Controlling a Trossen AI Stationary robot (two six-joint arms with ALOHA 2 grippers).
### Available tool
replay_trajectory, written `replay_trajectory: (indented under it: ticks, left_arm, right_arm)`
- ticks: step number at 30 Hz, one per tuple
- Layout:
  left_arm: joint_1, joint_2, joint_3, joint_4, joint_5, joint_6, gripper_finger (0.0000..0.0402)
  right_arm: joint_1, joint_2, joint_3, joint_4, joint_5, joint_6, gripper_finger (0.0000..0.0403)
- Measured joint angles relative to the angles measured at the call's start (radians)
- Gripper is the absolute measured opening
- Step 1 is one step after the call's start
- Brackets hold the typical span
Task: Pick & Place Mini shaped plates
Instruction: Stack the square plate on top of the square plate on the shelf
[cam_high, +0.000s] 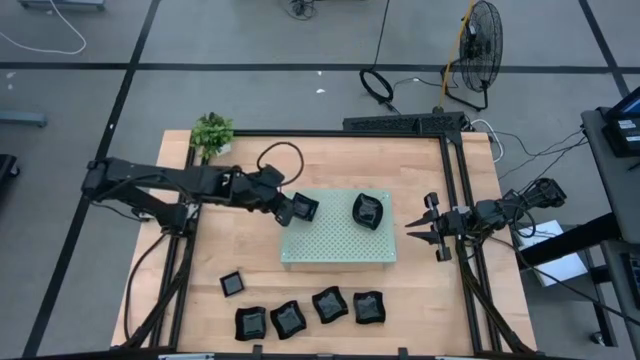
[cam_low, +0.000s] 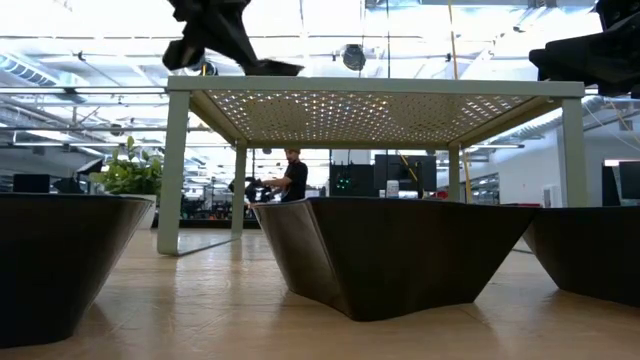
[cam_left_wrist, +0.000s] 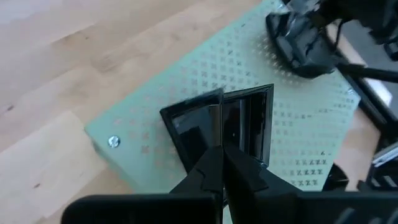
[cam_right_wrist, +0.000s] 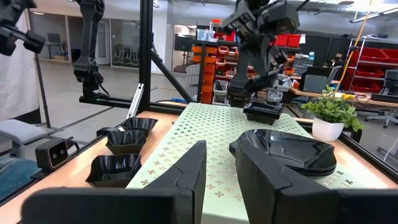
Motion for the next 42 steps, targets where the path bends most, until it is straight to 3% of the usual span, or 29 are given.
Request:
replay_trajectory:
  ticks: [13, 24, 27, 30, 36, 42]
  left_arm:
    - [0.010, 0.066, 0.003, 0.045, -0.011, 0.028, 0.0004]
    - [0.010, 0.074, 0.000, 0.027, -0.027, 0.072, 0.0063]
    - [0.010, 0.065, 0.000, 0.008, 0.024, 0.136, 0.0075]
    - [0.008, 0.032, 0.001, -0.055, 0.138, 0.180, 0.0082]
    - [-0.104, -0.026, 0.000, -0.361, 0.244, -0.031, 0.0075]
    - [-0.322, -0.027, -0.026, -0.482, 0.149, -0.328, 0.0070]
  right_arm:
    - [0.000, 0.000, 0.000, 0.000, 0.000, 0.000, 0.0075]
    - [0.000, 0.000, 0.000, 0.000, 0.000, 0.000, 0.0075]
    - [0.000, 0.000, 0.000, 0.000, 0.000, 0.000, 0.0075]
    - [0.000, 0.000, 0.000, 0.000, 0.000, 0.000, 0.0075]
    - [0.000, 0.000, 0.000, 0.000, 0.000, 0.000, 0.0075]
    - [0.000, 0.000, 0.000, 0.000, 0.000, 0.000, 0.0075]
